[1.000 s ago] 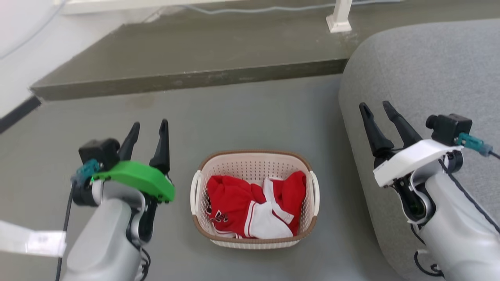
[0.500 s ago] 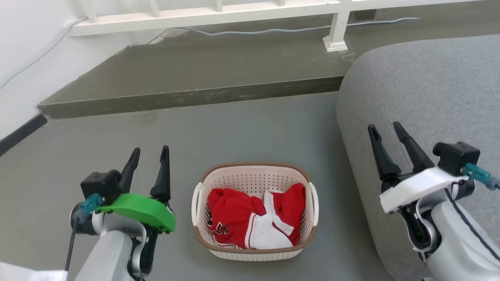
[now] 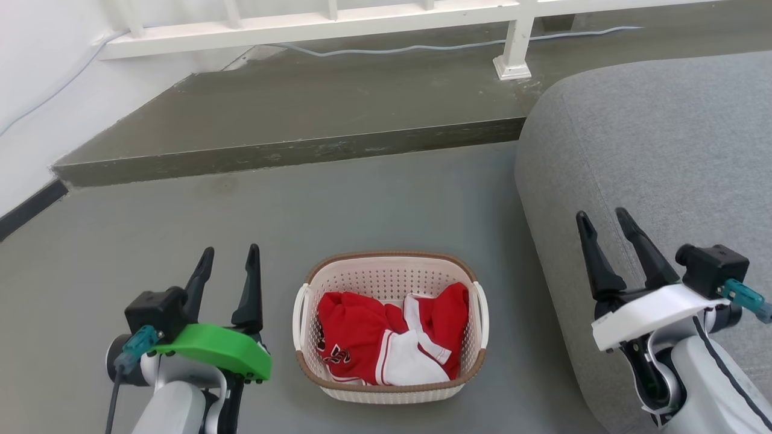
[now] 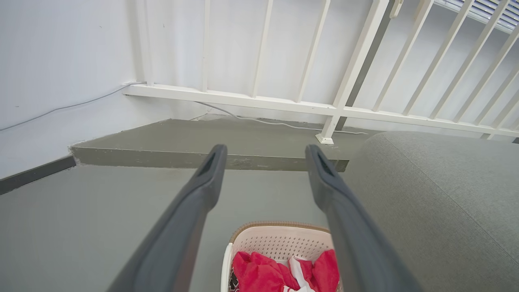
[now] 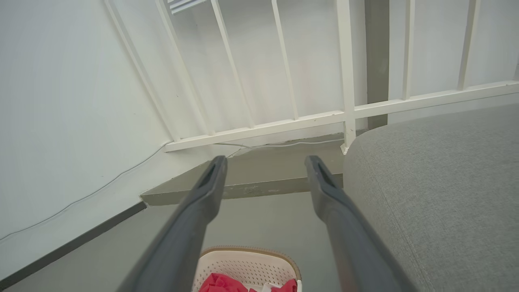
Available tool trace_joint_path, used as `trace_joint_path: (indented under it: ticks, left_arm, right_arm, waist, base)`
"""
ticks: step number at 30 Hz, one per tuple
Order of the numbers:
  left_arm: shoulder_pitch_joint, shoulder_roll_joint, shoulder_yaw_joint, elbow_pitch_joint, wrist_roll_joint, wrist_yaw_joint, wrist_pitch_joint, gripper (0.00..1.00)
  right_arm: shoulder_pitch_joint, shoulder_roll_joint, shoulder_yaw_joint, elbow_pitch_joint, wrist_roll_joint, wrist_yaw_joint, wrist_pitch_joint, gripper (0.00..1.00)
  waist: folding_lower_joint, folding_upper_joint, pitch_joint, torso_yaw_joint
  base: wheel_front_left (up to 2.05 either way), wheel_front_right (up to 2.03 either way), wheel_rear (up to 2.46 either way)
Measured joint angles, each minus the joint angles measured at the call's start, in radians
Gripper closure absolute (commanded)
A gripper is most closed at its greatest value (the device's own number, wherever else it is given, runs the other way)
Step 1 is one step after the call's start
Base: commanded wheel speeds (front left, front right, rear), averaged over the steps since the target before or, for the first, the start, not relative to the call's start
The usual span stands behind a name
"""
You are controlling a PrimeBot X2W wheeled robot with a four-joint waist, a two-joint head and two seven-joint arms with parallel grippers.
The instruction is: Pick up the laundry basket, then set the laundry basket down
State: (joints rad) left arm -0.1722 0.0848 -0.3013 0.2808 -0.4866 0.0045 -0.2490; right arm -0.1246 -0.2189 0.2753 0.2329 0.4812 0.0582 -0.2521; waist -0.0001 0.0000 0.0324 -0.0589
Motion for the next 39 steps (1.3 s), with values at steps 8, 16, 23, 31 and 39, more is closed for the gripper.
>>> trace_joint_path:
  ticks: [8,16,23,31,39]
  left_arm:
    - [0.034,-0.010,0.027,-0.029,0.020,-0.002,0.000,0.00]
    - [0.055,-0.016,0.044,-0.042,0.034,-0.006,0.000,0.00]
    - [0.065,-0.027,0.059,-0.060,0.058,-0.016,0.000,0.00]
    - [0.072,-0.031,0.071,-0.063,0.071,-0.032,0.000,0.00]
    - [0.106,-0.040,0.068,-0.018,0.065,-0.038,0.003,1.00]
  right_arm:
    - [0.035,0.017,-0.035,-0.027,-0.017,0.000,0.000,0.00]
    - [0.057,0.030,-0.051,-0.043,-0.043,0.002,0.000,0.00]
    - [0.073,0.042,-0.068,-0.055,-0.056,0.006,-0.001,0.00]
    - [0.074,0.056,-0.080,-0.060,-0.069,0.015,-0.001,0.00]
    - [0.114,0.081,-0.073,-0.014,-0.060,0.014,-0.001,1.00]
  waist:
    - [0.0000,0.0000,-0.003,-0.003]
    - [0.0000,0.0000,0.000,-0.004]
    - [0.0000,0.0000,0.005,-0.002]
    - [0.0000,0.0000,0.006,-0.001]
    - [0.0000,0.0000,0.006,0.000]
  base:
    - [0.00,0.00,0.00]
    - [0.00,0.00,0.00]
    - [0.00,0.00,0.00]
    - [0.00,0.00,0.00]
    - [0.00,0.00,0.00]
